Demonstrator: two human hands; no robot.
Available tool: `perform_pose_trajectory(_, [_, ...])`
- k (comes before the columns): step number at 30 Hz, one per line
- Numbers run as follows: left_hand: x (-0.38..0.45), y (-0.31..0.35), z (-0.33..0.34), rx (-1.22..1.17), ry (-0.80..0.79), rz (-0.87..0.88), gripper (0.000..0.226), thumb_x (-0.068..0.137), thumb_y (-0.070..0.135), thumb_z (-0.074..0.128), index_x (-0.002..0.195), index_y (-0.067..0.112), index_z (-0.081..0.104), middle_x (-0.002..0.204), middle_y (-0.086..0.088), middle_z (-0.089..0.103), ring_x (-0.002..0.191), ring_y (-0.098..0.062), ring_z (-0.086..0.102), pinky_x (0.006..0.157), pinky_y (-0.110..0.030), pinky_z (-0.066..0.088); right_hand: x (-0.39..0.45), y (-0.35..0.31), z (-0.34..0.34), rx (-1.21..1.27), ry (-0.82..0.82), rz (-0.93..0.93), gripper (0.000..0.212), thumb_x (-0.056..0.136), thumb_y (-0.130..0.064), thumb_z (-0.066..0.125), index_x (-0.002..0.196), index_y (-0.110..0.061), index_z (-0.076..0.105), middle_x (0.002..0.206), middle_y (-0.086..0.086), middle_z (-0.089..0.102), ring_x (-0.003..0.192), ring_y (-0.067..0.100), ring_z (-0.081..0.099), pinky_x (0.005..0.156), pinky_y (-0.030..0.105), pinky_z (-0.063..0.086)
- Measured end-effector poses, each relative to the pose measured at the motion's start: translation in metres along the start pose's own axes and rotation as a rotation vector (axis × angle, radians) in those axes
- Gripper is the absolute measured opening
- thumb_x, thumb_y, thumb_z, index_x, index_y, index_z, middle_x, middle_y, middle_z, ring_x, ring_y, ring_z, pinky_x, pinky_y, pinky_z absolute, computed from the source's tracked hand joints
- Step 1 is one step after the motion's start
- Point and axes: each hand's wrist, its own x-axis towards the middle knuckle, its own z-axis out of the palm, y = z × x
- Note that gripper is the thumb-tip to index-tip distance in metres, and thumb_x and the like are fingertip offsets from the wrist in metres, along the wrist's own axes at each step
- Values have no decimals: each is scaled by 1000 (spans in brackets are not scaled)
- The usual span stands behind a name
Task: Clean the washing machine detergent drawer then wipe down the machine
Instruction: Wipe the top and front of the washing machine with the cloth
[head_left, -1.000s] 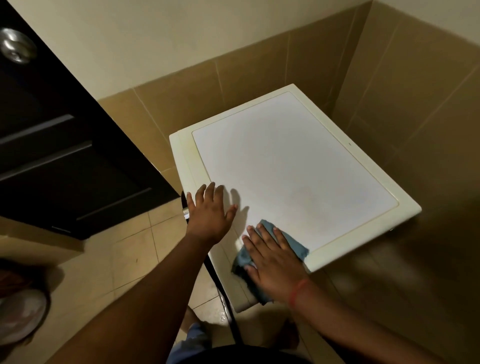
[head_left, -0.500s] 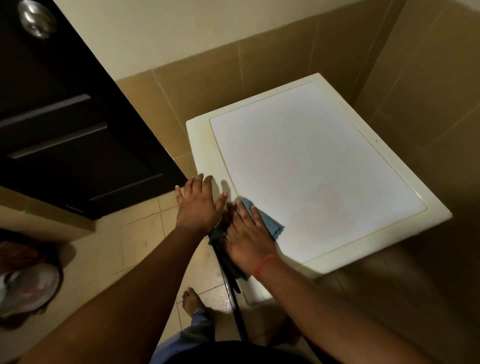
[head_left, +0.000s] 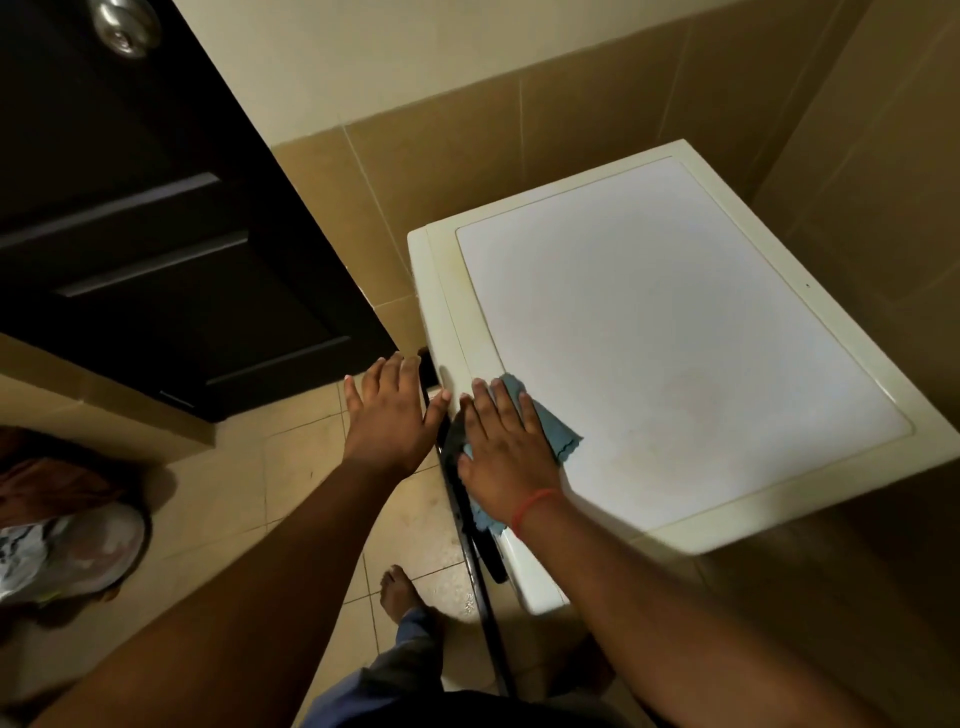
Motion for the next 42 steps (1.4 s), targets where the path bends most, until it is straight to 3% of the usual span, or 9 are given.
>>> perform_pose_trajectory(7, [7, -4, -4, -10, -5, 6, 68, 97, 61, 24, 151, 19, 25, 159, -8, 25, 149, -27, 12, 120, -57, 4, -120, 7, 11, 58, -36, -43, 67, 99, -46, 29, 156, -12, 14, 164, 12, 5, 151, 31, -2, 120, 53, 9])
perform_pose_trajectory(13, [1, 32, 3, -3, -34, 120, 68, 98, 61, 24, 150, 17, 24, 158, -10, 25, 149, -28, 13, 119, -58, 5, -83, 24, 8, 26, -14, -25, 64, 101, -48, 22, 156, -15, 15, 164, 9, 9, 151, 27, -1, 121, 50, 8])
perform_pose_trajectory(18, [-5, 64, 8, -37, -28, 168, 66, 98, 59, 25, 150, 17, 27, 159, -10, 25, 148, -29, 14, 119, -58, 4, -144, 50, 11, 41, -27, -38, 63, 101, -45, 25, 156, -14, 17, 163, 8, 7, 151, 26, 2, 120, 50, 12])
perform_pose_trajectory(22, [-10, 91, 15, -60, -30, 198, 66, 98, 59, 26, 149, 17, 27, 158, -9, 25, 148, -27, 14, 119, -58, 5, -139, 133, 7, -32, 36, 176, 62, 97, -40, 29, 153, -15, 27, 162, 7, 17, 149, 27, 17, 119, 49, 17])
perform_pose_trajectory(25, [-22, 105, 23, -56, -50, 185, 67, 98, 59, 25, 150, 17, 25, 159, -9, 22, 149, -28, 11, 119, -57, 3, -134, 140, 4, -21, 53, 338, 66, 95, -41, 22, 153, -10, 27, 160, 12, 22, 149, 32, 15, 118, 53, 15])
perform_pose_trajectory(30, [-34, 143, 32, -53, -57, 236, 68, 97, 59, 24, 151, 17, 24, 159, -10, 23, 148, -29, 12, 119, -58, 6, -150, 122, 6, -32, 4, -43, 64, 98, -45, 25, 154, -14, 25, 162, 8, 17, 150, 26, 10, 119, 50, 13])
perform_pose_trajectory(35, [-30, 170, 29, -50, -3, 262, 66, 98, 58, 27, 148, 17, 28, 158, -10, 25, 148, -30, 14, 118, -58, 6, -141, 181, 2, -31, 62, 295, 66, 95, -45, 23, 152, -15, 30, 160, 8, 23, 149, 29, 17, 119, 51, 14])
perform_pose_trajectory(40, [-39, 193, 34, -49, -31, 271, 68, 98, 60, 25, 150, 17, 27, 158, -10, 24, 148, -30, 13, 118, -58, 6, -155, 186, 2, -35, 30, 40, 64, 98, -48, 23, 153, -16, 28, 161, 7, 22, 150, 26, 13, 119, 50, 15])
perform_pose_trajectory(42, [-38, 198, 33, -14, -18, 305, 68, 98, 61, 23, 150, 18, 26, 159, -10, 25, 148, -30, 15, 118, -58, 6, -145, 213, -5, -28, 76, 166, 66, 97, -50, 18, 154, -17, 25, 162, 7, 21, 150, 26, 12, 120, 50, 14])
